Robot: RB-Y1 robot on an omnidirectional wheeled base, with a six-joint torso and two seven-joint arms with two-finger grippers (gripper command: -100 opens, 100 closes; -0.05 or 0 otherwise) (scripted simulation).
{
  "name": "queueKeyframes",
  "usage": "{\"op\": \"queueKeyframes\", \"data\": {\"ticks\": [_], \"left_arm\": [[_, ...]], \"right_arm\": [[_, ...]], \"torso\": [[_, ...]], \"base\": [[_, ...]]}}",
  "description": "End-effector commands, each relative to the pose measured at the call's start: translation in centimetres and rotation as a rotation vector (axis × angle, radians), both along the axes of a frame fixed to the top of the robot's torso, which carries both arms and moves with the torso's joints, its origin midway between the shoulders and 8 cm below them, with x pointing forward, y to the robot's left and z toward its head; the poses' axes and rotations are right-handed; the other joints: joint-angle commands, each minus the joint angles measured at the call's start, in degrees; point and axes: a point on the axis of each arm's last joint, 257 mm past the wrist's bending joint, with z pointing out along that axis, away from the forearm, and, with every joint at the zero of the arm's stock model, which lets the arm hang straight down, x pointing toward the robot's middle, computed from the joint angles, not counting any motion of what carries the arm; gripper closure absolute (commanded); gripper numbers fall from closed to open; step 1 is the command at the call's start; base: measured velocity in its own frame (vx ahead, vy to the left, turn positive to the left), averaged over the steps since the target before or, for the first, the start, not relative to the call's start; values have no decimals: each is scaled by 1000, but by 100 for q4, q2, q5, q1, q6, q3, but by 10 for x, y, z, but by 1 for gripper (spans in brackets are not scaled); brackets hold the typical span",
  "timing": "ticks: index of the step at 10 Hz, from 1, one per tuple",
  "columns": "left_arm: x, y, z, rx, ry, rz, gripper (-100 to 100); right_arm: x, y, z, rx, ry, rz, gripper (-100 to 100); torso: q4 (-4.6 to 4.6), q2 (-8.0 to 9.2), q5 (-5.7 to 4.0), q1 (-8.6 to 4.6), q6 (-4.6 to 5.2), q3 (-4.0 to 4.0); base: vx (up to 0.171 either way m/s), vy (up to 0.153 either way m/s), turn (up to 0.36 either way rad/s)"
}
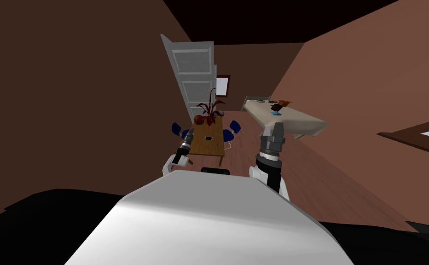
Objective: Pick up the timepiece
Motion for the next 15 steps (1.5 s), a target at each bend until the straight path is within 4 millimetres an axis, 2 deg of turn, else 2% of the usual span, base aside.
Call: {"op": "queueKeyframes", "data": {"ticks": [1, 3, 4, 7, 10, 12, 15], "left_arm": [[5, -2, -13, 16, 31, -2, -100], [18, -5, -44, 67, 113, -13, -100], [18, -4, -46, 68, 118, -12, -100], [32, -6, -95, 150, 246, -27, -100], [34, -3, -122, 181, 311, -27, -100], [37, 1, -155, 240, 400, -34, -100], [34, 8, -182, 273, 467, -30, -100]], "right_arm": [[0, 0, 0, 0, 0, 0, 0], [0, 0, 0, 0, 0, 0, 0], [0, 0, 0, 0, 0, 0, 0], [0, 0, 0, 0, 0, 0, 0], [0, 0, 0, 0, 0, 0, 0], [0, 0, 0, 0, 0, 0, 0], [0, 0, 0, 0, 0, 0, 0]], "torso": [[0, 0, 0, 0, 0, 0], [-1, -2, 1, 5, -1, -1], [0, -2, 0, 2, 1, -1], [-1, -3, -2, -7, 1, -2], [-1, -4, -1, -2, 0, -2], [-1, -5, -1, 0, -1, -3], [0, -2, -2, -7, 0, -1]], "base": [[-12, -26, -17], [-14, -32, -78], [-13, -28, -37], [-14, -59, -127], [-6, -43, -86], [-5, -58, -177], [-6, -52, -109]]}}
